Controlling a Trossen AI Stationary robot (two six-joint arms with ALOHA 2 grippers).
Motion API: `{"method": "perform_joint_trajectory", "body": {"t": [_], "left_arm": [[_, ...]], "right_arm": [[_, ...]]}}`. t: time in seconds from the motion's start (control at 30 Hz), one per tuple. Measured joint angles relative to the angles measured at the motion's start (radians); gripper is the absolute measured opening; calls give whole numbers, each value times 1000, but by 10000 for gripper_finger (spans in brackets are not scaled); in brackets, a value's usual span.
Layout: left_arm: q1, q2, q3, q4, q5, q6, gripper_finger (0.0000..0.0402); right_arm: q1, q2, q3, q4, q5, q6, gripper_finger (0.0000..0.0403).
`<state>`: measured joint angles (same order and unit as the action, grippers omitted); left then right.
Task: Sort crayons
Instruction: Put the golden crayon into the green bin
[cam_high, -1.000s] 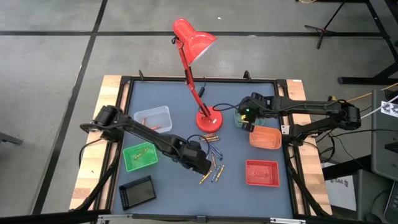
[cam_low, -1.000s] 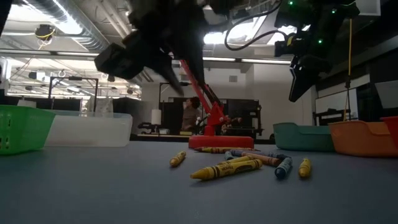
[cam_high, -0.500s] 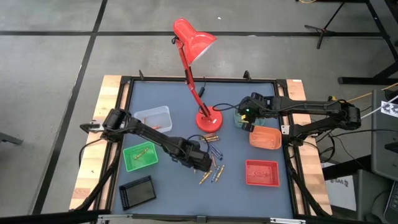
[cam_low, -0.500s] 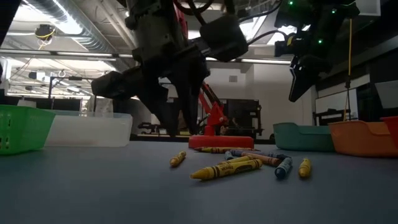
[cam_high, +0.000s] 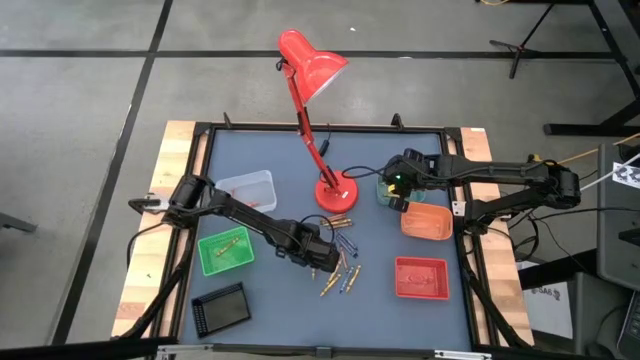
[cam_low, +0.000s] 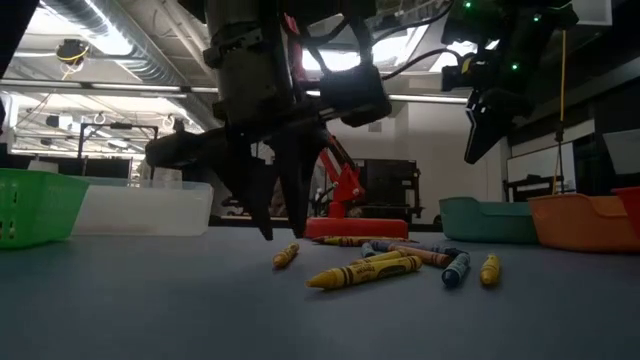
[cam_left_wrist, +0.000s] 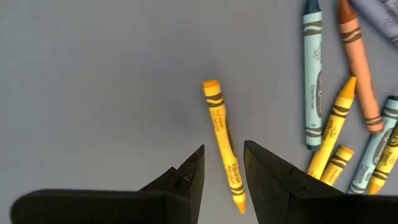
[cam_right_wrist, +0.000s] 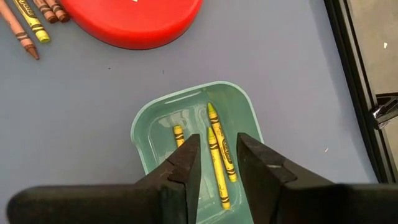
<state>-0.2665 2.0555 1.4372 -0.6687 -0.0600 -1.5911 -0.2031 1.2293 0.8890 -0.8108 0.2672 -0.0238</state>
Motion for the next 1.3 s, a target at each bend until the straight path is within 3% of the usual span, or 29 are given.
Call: {"method": "perform_joint_trajectory", "body": {"t": [0.5,0.87,1.3], "left_arm": [[2,43,4,14,67,-30,90],[0,45,2,15,52,-28,6],[11,-12,-4,-7,53,43,11]], "right_arm": [[0,0,0,0,-9,0,101],[0,0,0,-1,-58,0,101],[0,0,0,0,-61,0,101]]}}
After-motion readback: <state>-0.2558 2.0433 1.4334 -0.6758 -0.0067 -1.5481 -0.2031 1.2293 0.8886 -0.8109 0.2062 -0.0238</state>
